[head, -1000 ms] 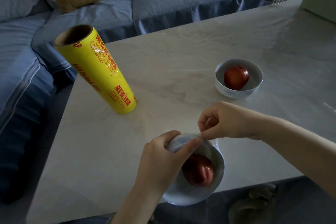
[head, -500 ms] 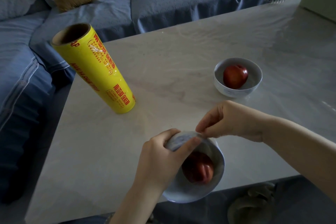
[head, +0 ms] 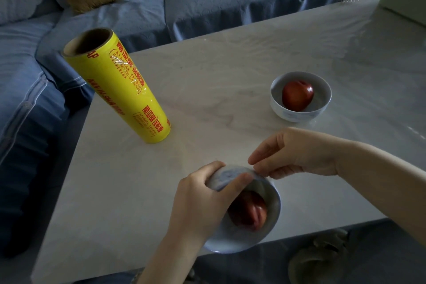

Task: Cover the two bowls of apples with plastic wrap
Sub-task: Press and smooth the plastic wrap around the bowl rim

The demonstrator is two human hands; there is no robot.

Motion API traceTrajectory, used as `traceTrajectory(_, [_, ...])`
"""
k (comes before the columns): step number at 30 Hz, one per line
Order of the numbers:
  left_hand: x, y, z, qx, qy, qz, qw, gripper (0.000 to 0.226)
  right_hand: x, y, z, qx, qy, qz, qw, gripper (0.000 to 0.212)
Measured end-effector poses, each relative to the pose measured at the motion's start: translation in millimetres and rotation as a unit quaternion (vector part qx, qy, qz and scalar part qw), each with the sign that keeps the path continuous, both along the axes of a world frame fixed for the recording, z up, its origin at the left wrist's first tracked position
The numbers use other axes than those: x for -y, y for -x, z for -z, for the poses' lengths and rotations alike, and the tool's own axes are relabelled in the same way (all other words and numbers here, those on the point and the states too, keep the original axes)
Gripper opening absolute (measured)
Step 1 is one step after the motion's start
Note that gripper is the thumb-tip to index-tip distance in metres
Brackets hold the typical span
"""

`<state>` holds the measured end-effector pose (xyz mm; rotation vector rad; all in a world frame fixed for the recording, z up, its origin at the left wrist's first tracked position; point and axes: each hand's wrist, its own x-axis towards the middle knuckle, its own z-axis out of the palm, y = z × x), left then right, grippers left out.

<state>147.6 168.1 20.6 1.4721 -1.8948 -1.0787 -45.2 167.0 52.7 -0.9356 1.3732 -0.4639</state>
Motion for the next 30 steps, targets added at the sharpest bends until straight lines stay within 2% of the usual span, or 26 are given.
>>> traceTrajectory(1, [0,0,0,0.002,-0.003,-0.004,1.000,0.033,-1,-1,0,-0.016,0.016,-0.003,1.000,0.011])
traceTrajectory(5, [-2,0,1,0.006,0.004,-0.002,1.000,0.060,-2,-7,0,-0.048,0.055,-0.013,0.997,0.014])
traceTrajectory(9, [-5,0,-1,0.002,-0.001,0.010,1.000,0.055,-1,-8,3,-0.052,0.032,-0.015,0.998,0.017])
traceTrajectory(12, [-4,-2,2,0.000,0.004,0.012,1.000,0.043,-1,-7,8,0.019,-0.003,0.030,0.999,0.019])
traceTrajectory(14, [-3,-2,3,-0.007,0.021,0.016,1.000,0.059,-2,-6,10,0.104,-0.033,0.078,0.991,0.025])
traceTrajectory(16, [-2,-3,4,-0.010,0.038,0.023,0.999,0.073,-2,-6,13,0.151,-0.049,0.104,0.982,0.030])
traceTrajectory(20, [-2,-4,2,-0.031,0.035,0.031,0.998,0.053,-2,-8,16,0.188,-0.066,0.119,0.973,0.042])
traceTrajectory(26, [-1,-9,3,-0.036,0.040,0.039,0.998,0.087,-2,-8,16,0.237,-0.118,0.124,0.956,0.030])
traceTrajectory(28, [0,-10,3,-0.039,0.030,0.045,0.998,0.090,-1,-9,13,0.230,-0.122,0.117,0.958,0.023])
traceTrajectory(30, [0,-10,2,-0.037,0.028,0.044,0.998,0.083,-1,-8,11,0.180,-0.097,0.099,0.974,0.023])
